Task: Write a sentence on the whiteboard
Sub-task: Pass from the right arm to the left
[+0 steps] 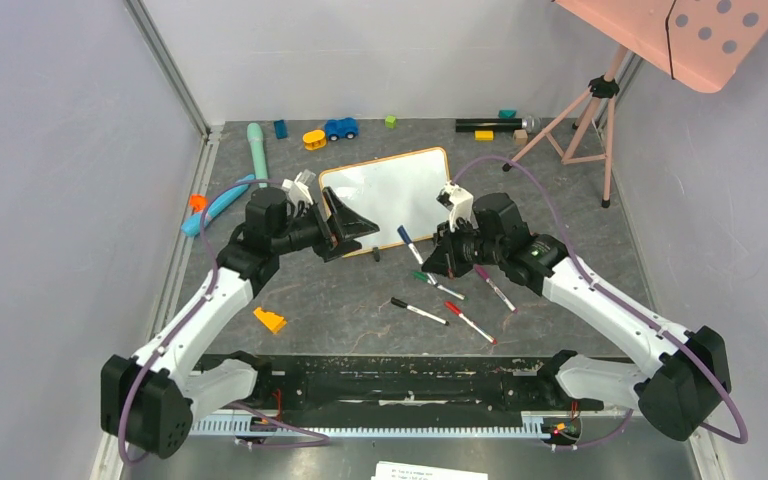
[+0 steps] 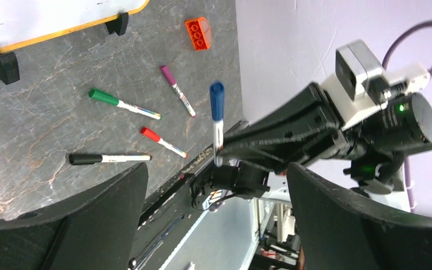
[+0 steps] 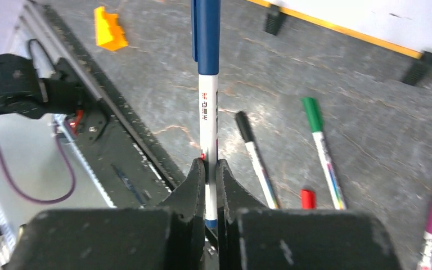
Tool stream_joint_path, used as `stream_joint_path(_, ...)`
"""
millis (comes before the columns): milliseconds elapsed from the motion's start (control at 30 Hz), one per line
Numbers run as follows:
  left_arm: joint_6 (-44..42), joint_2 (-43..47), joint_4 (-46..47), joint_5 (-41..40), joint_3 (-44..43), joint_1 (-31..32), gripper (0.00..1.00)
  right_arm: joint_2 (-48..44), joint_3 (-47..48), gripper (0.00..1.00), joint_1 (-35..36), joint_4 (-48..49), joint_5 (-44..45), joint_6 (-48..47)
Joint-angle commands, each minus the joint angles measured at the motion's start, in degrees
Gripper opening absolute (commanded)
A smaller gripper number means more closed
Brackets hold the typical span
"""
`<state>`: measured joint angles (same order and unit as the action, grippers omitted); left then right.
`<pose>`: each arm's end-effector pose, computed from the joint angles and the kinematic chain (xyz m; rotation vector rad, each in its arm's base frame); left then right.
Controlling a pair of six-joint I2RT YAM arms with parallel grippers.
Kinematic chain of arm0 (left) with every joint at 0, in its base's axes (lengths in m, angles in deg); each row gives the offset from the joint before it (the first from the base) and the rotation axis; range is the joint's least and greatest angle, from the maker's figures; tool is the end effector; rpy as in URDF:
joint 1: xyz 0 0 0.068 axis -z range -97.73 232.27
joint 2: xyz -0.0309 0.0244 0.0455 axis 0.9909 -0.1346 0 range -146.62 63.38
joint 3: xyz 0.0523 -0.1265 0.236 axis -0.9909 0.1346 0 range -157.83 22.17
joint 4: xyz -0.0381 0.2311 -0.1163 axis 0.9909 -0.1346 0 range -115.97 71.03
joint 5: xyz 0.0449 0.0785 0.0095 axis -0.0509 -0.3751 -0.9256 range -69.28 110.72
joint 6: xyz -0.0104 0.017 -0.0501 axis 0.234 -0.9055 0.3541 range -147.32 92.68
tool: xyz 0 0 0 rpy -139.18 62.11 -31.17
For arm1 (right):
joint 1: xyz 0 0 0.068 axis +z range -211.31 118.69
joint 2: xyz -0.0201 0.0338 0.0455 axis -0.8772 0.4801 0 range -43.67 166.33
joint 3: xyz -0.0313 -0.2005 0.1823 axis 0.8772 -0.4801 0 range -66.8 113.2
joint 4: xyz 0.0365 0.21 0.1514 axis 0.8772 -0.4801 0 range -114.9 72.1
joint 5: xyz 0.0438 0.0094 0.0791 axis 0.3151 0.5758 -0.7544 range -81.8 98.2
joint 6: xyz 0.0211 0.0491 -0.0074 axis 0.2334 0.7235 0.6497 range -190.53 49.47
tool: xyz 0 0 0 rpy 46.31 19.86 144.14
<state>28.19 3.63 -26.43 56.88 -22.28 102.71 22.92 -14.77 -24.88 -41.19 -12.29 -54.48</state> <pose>0.2118 -0.1014 0.2950 -0.2025 2.1894 -1.4322 0.1955 0.1597 0.2863 -0.6140 2.2532 0.8803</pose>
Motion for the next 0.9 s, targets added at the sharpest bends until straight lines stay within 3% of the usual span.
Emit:
stream_joint_path(0,7.0,-2.4,7.2,1.4,-3.9,0.2,0.95,-0.5,2.4,0.0,-0.1,7.1,-10.7,3.8)
stream_joint_path(267,10.1,-7.3,12.7,2.5,-3.4,0.3,0.73,-0.1,0.9,0.0,-0.1,13.7,-14.1,6.5)
stream_joint_path(433,9.6,-8.4,13.8,3.1,-4.0,0.5,0.76,3.5,3.2,0.0,-0.1,13.9,-15.2,6.7)
stream_joint_path(867,6.5,-11.8,12.6,5.5,-6.5,1.7,0.48,7.8,6.0,0.0,-0.2,16.2,-17.3,7.5)
